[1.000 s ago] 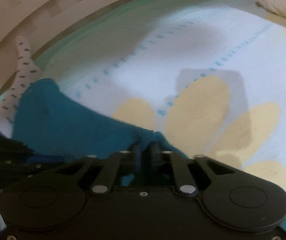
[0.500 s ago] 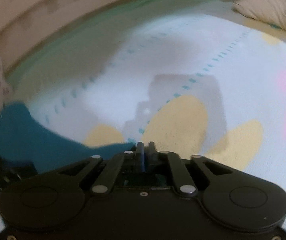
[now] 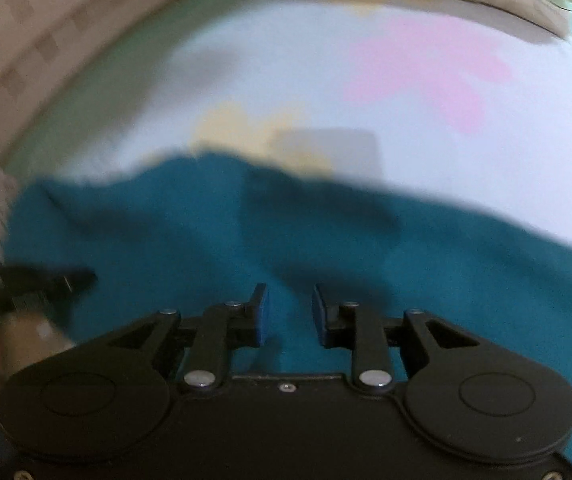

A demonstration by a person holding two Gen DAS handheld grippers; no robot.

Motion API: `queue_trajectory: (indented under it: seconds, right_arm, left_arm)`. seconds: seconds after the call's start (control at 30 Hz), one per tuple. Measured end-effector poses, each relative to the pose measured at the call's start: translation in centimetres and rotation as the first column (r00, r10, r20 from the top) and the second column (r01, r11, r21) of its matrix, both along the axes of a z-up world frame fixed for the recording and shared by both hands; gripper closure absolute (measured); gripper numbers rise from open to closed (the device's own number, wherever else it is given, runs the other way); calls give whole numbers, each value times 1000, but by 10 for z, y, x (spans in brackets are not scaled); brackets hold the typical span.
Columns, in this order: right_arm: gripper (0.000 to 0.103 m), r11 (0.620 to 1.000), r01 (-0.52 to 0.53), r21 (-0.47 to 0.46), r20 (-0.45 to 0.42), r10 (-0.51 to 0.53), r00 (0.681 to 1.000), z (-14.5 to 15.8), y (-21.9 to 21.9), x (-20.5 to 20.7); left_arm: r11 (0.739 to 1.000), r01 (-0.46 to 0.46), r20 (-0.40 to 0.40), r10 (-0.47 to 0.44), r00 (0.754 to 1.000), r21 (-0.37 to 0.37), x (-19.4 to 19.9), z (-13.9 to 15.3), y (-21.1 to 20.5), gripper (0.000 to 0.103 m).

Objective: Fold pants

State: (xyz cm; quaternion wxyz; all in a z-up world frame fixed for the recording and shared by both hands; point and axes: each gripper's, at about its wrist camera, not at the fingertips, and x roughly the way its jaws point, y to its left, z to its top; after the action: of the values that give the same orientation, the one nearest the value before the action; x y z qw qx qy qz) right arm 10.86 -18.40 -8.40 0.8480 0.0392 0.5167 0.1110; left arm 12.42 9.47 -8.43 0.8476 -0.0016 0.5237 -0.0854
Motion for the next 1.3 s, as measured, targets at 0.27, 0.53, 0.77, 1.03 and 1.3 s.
queue_trajectory:
  seconds: [0.27, 0.53, 0.77, 1.03, 1.3]
  right_arm:
    - [62, 984, -85, -154, -61, 77, 995, -25, -7, -48]
    - [46, 915, -254, -314, -7, 265, 964, -32, 24, -55]
    - [100, 913, -283, -293, -55, 280, 958, -38, 11, -51]
    - [99, 966, -163, -202, -107, 144, 984, -38, -37, -57]
    - [59, 943, 304, 132, -87, -295, 952, -5, -140, -67]
  left_arm:
    - [999, 21, -31, -20, 999, 41, -4, -16, -3, 93]
    - [999, 12, -57, -10, 998, 40, 3, -15, -5, 93]
    - [998, 39, -62, -35, 997, 56, 5, -18, -11, 93]
    - [996, 52, -79, -46, 996, 73, 10, -16, -15, 93]
    - [988, 69, -76, -59, 995, 138, 8, -18, -28, 93]
